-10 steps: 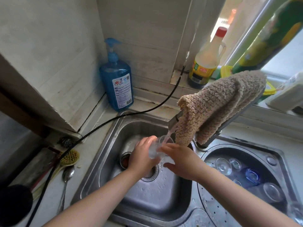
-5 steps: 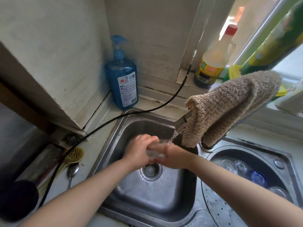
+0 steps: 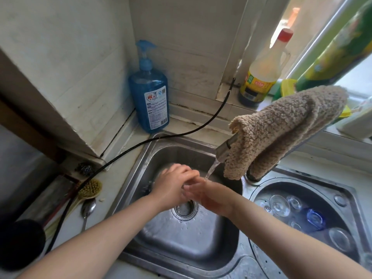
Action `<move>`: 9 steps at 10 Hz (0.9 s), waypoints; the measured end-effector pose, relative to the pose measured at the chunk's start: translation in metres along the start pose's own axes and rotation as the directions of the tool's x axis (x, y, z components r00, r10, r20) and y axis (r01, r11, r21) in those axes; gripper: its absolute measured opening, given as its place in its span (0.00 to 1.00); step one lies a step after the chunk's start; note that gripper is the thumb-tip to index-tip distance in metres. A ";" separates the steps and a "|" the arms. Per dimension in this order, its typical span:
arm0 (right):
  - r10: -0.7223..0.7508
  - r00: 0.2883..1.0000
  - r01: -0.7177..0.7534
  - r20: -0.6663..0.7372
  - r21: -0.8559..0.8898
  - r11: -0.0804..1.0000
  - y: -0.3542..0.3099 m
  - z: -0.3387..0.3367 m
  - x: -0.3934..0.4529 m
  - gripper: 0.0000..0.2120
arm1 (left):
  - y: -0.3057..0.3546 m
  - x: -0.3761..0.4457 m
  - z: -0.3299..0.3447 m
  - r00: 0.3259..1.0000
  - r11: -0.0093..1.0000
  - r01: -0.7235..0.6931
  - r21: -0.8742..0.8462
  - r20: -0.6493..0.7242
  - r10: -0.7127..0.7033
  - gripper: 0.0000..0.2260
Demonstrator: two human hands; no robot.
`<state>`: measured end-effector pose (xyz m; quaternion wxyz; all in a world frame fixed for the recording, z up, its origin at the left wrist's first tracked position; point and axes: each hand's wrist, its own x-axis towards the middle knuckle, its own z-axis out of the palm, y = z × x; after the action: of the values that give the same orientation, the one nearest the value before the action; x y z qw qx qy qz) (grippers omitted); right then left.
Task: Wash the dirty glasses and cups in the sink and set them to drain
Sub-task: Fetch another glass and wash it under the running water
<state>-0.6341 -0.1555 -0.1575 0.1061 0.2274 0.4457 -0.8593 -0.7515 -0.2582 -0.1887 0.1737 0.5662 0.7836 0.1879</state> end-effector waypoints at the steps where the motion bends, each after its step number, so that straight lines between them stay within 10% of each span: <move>1: -0.102 0.994 0.111 0.044 -0.343 0.933 0.001 0.002 -0.003 0.17 | 0.000 0.002 -0.002 0.999 1.000 0.003 -0.013 0.041 -0.002 0.28; 2: -0.163 0.946 0.246 0.279 -0.949 -0.199 0.021 -0.025 -0.001 0.24 | -0.004 0.003 -0.003 0.991 0.999 0.003 -0.042 0.132 0.003 0.31; 3: -0.020 0.921 0.209 0.390 -0.534 -0.819 0.016 -0.036 -0.004 0.30 | -0.005 0.008 -0.006 0.985 0.999 -0.004 -0.032 0.173 0.010 0.32; 5: -0.093 0.958 0.248 0.270 -0.948 -0.199 -0.007 -0.022 0.001 0.16 | -0.014 0.009 -0.006 0.984 0.987 0.071 -0.143 0.172 -0.046 0.36; 7: -0.093 0.994 0.110 0.062 -0.691 0.715 -0.015 -0.017 -0.004 0.16 | -0.013 -0.017 0.018 0.983 0.956 0.173 -0.236 -0.021 -0.183 0.35; 9: -0.115 0.991 0.046 -0.069 -0.630 0.776 -0.026 -0.001 -0.007 0.13 | -0.011 -0.017 0.017 0.953 0.915 0.281 -0.291 -0.028 -0.302 0.27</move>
<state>-0.6378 -0.1392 -0.1357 0.1156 0.2042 0.7201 -0.6530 -0.7467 -0.2760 -0.2079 0.2504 0.4052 0.8299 0.2906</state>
